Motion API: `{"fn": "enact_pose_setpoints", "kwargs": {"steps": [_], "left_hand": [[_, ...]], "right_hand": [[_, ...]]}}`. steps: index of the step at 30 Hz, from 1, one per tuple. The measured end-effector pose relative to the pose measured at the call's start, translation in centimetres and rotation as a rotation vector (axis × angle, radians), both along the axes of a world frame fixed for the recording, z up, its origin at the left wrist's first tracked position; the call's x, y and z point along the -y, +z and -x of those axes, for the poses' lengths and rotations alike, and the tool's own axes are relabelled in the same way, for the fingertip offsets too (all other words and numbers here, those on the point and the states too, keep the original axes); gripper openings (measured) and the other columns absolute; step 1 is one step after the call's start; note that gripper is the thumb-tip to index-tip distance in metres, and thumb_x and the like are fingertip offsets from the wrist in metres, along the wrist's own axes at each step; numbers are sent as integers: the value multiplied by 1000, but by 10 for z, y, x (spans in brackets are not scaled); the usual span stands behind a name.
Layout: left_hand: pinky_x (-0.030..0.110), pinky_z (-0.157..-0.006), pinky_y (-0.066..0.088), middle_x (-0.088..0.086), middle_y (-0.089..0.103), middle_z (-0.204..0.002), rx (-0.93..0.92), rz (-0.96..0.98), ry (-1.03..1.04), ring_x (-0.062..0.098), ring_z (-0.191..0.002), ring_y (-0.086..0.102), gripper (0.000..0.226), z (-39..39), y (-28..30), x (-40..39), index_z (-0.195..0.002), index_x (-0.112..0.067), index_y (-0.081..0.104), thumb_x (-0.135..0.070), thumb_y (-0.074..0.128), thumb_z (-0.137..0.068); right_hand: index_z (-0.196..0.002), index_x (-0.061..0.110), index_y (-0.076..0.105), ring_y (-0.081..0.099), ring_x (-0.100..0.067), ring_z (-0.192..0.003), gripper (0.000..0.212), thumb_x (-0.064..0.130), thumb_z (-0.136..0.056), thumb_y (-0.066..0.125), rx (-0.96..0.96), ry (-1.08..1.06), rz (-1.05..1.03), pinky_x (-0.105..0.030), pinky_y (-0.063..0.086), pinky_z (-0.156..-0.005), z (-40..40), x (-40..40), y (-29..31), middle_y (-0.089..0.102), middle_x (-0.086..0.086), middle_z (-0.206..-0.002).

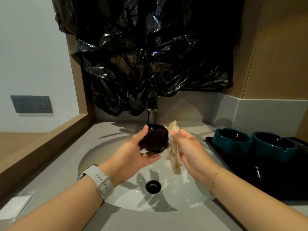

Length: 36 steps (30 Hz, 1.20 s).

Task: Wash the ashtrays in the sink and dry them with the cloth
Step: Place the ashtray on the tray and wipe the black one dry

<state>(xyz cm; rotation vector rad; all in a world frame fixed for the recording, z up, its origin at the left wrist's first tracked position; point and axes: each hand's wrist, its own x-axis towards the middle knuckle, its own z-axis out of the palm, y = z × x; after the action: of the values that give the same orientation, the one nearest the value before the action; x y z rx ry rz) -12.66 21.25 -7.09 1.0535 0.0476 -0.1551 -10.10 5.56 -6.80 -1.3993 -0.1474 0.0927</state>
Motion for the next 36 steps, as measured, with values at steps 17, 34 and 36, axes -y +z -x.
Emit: {"fn": "enact_pose_setpoints", "kwargs": {"steps": [17,34,36], "left_hand": [[52,-108,40,23,65,-126,-145,221,-94,44,-116,59,42,5,5,3,-122,-5,65,-37,54,-96],[36,-98,52,3,77,-94,75,-558,272,26,-100,69,14,-11,-15,-17,-89,-22,78,-24,78,-75],[37,-92,52,-2,76,-84,38,-659,310,25,-94,69,6,-16,-20,-20,-79,-32,78,-30,79,-74]], "right_hand": [[-113,25,70,48,-10,-91,23,21,-93,59,878,-64,699,-12,37,-74,-2,8,1,45,8,-98],[-97,34,61,60,-5,-68,12,30,-86,64,590,-120,933,-20,48,-57,-14,41,17,63,14,-90],[-100,38,61,61,-1,-72,17,31,-86,65,504,-123,888,-16,51,-60,-21,45,14,64,17,-90]]}}
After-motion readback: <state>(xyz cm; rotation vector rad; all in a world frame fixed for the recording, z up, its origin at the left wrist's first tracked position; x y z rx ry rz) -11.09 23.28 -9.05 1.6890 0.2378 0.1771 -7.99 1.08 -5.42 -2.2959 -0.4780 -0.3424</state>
